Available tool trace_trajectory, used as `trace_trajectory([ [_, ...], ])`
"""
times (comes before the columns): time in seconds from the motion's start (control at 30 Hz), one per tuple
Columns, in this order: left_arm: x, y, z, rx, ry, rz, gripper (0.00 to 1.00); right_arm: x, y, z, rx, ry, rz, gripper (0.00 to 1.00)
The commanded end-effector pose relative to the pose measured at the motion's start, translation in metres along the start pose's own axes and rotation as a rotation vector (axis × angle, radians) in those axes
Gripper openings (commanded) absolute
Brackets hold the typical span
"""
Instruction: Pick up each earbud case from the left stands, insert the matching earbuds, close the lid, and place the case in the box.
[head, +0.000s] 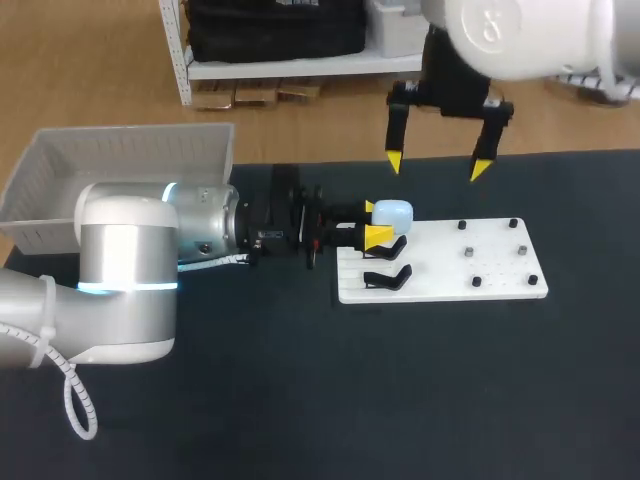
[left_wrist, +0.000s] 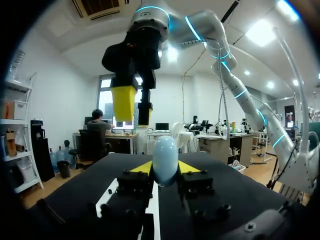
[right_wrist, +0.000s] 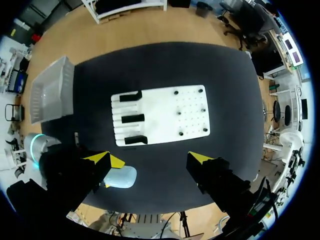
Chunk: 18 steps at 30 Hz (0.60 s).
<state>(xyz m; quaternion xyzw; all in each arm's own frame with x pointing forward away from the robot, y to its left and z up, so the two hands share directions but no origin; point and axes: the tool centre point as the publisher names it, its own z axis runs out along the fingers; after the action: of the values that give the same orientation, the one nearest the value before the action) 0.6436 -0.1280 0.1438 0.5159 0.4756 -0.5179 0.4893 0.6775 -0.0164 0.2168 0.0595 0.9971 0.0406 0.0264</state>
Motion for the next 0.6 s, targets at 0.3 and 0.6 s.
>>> trace_trajectory([
  [0.3,-0.038,0.015,-0.066,-0.156,0.095,0.096,0.00,0.024,-0.025,-0.027,-0.052,-0.168,0.009,1.00],
  [0.6,-0.092,0.047,-0.162,-0.388,0.193,0.207,0.00,0.024,-0.025,-0.027,-0.052,-0.168,0.009,1.00],
])
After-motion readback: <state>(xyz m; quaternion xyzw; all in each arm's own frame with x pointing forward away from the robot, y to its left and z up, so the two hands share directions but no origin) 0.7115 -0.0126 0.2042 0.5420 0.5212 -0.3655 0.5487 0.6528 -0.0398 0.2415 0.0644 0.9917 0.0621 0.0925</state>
